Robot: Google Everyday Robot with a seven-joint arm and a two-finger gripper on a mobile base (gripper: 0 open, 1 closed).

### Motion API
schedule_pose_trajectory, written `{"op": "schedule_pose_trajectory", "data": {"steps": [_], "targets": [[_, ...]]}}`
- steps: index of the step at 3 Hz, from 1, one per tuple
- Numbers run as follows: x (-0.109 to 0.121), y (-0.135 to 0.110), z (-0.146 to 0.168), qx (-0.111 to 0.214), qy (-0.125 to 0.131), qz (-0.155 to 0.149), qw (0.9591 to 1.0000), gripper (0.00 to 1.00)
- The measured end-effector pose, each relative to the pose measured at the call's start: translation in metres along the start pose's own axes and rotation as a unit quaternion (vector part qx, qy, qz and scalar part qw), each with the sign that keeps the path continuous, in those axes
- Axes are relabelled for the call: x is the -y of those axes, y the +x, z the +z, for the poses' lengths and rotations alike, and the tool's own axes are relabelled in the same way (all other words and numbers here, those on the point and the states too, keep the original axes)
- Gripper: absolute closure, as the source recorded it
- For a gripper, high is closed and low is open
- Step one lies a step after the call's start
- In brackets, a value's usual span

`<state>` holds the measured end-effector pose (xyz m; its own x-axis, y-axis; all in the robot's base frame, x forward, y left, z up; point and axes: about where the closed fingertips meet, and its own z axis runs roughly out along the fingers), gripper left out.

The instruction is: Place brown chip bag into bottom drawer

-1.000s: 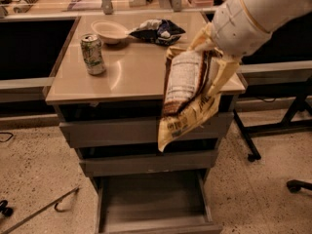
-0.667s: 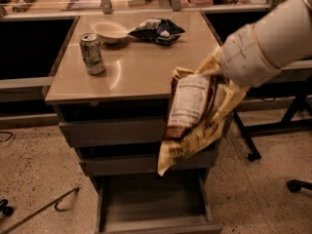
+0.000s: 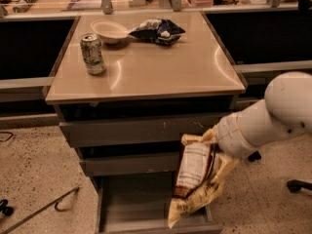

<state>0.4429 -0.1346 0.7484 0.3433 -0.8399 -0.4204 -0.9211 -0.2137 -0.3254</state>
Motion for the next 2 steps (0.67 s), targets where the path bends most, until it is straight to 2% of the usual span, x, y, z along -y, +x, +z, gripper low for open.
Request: {"op": "schedule_pose_trajectory", "data": {"steps": [1,2], "targets": [[-0.0164,0.0031,0.0124,-0.001,-0.018,0.001,0.9998,1.0],[-0.016,0.0031,0.0122,-0.001,-0.018,0.001,0.9998,1.0]]}}
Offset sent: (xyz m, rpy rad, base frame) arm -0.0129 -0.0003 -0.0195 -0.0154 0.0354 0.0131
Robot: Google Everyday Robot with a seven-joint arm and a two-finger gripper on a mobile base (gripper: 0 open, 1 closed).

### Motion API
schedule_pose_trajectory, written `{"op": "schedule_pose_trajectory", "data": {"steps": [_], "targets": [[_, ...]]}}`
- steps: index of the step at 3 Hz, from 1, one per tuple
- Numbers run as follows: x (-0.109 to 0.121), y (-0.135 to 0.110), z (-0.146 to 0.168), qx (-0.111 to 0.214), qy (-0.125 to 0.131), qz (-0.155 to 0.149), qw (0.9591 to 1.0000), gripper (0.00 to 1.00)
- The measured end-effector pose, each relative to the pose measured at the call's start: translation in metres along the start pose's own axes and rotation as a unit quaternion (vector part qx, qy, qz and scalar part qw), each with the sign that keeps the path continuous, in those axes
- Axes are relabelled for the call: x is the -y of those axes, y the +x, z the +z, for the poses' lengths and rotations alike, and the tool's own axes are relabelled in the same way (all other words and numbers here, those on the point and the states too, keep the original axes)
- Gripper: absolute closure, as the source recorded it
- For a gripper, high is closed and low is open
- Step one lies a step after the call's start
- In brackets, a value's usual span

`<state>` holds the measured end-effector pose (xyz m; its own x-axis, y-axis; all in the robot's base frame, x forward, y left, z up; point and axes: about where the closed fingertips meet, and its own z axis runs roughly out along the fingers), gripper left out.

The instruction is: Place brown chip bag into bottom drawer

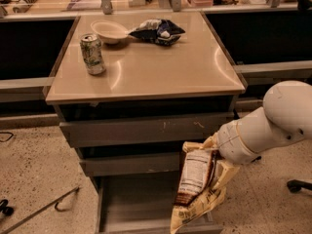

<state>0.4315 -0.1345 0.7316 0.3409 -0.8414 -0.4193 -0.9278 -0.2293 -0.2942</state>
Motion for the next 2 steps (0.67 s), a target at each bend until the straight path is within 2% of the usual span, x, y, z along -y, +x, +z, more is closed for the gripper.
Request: {"op": "schedule_pose_trajectory", "data": {"steps": [1,2], "targets": [[-0.013,0.018,0.021,-0.007,-0.008,0.007,0.9999,1.0],[-0.037,0.066,0.069,-0.009,-0.004,0.021,0.9997,1.0]]}}
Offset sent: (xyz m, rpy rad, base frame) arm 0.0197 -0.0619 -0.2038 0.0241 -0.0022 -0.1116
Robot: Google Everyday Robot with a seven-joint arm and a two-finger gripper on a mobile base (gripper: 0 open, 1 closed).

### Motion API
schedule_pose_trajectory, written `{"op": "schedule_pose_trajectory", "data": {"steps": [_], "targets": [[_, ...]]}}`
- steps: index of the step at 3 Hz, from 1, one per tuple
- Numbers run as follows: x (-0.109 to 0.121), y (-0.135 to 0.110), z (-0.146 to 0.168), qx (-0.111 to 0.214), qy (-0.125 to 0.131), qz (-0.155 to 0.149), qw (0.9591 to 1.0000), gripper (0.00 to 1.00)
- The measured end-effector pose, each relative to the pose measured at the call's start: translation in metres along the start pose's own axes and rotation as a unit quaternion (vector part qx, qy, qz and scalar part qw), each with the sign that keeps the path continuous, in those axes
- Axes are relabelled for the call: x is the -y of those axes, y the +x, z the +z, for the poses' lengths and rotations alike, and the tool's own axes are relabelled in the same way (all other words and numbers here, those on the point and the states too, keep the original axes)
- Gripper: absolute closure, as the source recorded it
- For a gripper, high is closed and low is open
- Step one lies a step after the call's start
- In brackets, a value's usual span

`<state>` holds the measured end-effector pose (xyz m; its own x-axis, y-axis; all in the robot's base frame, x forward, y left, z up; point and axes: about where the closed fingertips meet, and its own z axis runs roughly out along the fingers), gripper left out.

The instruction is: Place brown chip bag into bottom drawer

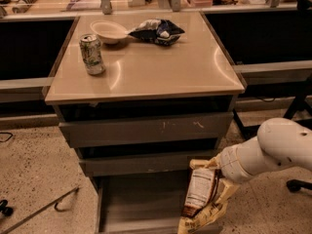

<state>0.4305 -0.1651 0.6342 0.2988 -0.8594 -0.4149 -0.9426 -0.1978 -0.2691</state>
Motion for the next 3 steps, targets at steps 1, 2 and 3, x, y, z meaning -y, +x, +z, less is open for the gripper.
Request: {"op": "schedule_pose_trajectory", "data": {"steps": [1,2,3], "targets": [[0.002,0.051,0.061,0.018,0.021,0.007,0.9996,1.0],[0.012,0.098,0.122,0.037,0.016,0.021,0.999,1.0],[0.0,0.104,0.151,0.056,0.004,0.039,0.9977,1.0]]}}
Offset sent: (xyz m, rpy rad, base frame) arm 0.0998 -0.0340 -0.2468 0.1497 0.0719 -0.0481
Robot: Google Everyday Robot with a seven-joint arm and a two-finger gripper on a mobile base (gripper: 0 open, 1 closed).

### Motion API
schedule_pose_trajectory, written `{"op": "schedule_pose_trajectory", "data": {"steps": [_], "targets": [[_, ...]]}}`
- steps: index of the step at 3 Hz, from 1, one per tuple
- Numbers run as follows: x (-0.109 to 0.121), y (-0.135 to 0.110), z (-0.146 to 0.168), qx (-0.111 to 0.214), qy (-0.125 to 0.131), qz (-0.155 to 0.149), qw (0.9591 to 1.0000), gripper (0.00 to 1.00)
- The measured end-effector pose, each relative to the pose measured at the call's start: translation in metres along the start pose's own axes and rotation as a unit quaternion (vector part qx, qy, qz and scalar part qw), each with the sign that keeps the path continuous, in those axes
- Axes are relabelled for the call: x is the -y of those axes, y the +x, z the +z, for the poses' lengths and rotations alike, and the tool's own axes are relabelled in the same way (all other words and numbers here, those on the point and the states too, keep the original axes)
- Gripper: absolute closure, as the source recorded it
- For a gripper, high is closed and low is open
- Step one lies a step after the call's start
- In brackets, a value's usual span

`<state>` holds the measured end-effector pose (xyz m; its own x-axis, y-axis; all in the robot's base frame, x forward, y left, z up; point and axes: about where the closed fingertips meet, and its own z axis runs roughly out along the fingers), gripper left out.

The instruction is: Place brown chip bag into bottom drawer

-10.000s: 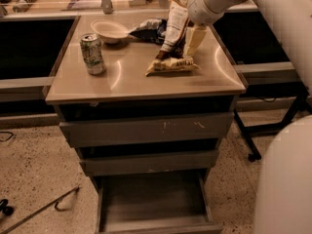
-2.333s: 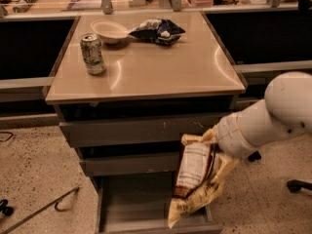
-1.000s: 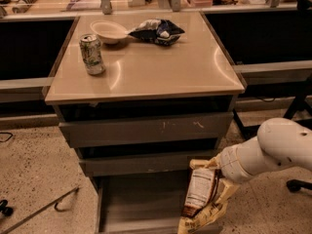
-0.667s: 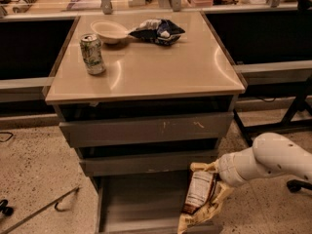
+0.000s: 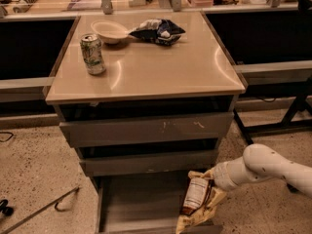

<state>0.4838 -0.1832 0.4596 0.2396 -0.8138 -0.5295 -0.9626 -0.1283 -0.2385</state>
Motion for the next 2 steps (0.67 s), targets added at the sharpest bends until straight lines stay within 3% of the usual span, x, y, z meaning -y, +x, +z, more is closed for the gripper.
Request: {"op": "schedule_pose_trajectory", "data": {"steps": [1,2], "targets": [[0.001,-0.002,-0.003,-0.002,0.001,-0.002,1.0,1.0],[-0.004,0.011,0.023,0.004,0.001,-0.016,0.9999,1.0]]}}
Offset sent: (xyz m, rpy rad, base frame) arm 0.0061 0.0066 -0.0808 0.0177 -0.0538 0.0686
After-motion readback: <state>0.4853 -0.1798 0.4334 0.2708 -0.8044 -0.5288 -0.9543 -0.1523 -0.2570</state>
